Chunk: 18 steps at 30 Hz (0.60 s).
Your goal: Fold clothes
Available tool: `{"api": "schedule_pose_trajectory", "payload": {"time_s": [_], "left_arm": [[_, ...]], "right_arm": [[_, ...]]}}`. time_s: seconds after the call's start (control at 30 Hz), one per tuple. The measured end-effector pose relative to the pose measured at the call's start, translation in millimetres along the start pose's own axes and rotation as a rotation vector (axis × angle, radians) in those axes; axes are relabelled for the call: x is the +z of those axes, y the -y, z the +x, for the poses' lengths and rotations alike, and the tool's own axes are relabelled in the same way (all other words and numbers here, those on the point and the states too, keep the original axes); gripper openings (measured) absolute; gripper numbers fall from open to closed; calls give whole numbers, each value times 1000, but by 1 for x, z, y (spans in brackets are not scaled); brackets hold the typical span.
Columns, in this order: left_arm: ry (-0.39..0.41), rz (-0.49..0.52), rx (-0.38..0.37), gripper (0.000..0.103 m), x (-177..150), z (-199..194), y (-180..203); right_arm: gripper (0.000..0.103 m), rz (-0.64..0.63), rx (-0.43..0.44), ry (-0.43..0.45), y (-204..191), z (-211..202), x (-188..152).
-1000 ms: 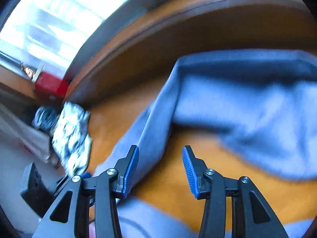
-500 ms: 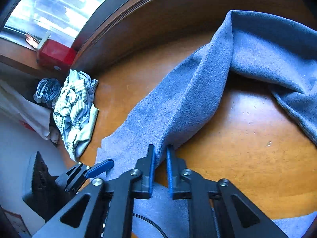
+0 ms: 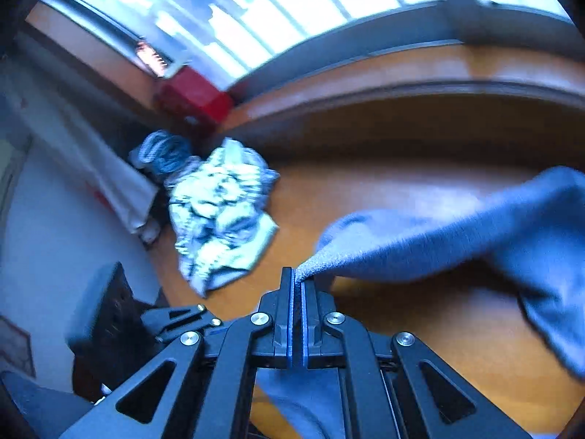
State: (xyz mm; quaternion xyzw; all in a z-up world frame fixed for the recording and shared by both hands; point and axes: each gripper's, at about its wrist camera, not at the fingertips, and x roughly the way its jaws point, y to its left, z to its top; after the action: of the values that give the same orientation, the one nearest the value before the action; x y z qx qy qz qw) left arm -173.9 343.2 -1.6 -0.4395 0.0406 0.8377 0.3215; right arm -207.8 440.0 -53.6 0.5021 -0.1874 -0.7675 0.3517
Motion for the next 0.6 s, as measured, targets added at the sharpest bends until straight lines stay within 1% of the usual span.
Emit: {"api": "schedule_pose_trajectory", "payload": {"time_s": [0.07,0.13,0.2,0.23,0.27,0.33,0.4,0.47,0.5,0.53,0.57,0.6], "left_arm": [[45,-23,-22,21,18,-20,-11],[75,-39,9,21,34,-28,-25],[79,-38,111,21,49,-25,-37],[73,-34,186,21,56,-19,-46],[69,-40,227,21,60,-17,-53],[81,-87,232,21,69,-10,-62],[95,-126,186,21,72,-3,-68],[94,-136,179,21,70,5,-68],[87,-137,176,21,69,7,-69],[72,-142,171,21,68,5,-69],[60,-144,166,21,67,12,-69],[49,-146,161,21,67,19,-70]], "right_arm": [[4,-17,19,-22,1,10,20],[4,3,0,-24,14,27,38],[4,27,-24,-24,28,44,55],[4,39,-36,-24,35,52,64],[4,51,-47,-23,42,61,73],[5,81,-75,-25,57,78,88],[5,122,-109,-31,75,97,99],[6,137,-172,-39,87,110,105],[8,139,-186,-44,89,113,105],[11,139,-195,-49,90,114,104],[13,132,-189,-45,90,113,104],[20,115,-180,-30,89,108,102]]}}
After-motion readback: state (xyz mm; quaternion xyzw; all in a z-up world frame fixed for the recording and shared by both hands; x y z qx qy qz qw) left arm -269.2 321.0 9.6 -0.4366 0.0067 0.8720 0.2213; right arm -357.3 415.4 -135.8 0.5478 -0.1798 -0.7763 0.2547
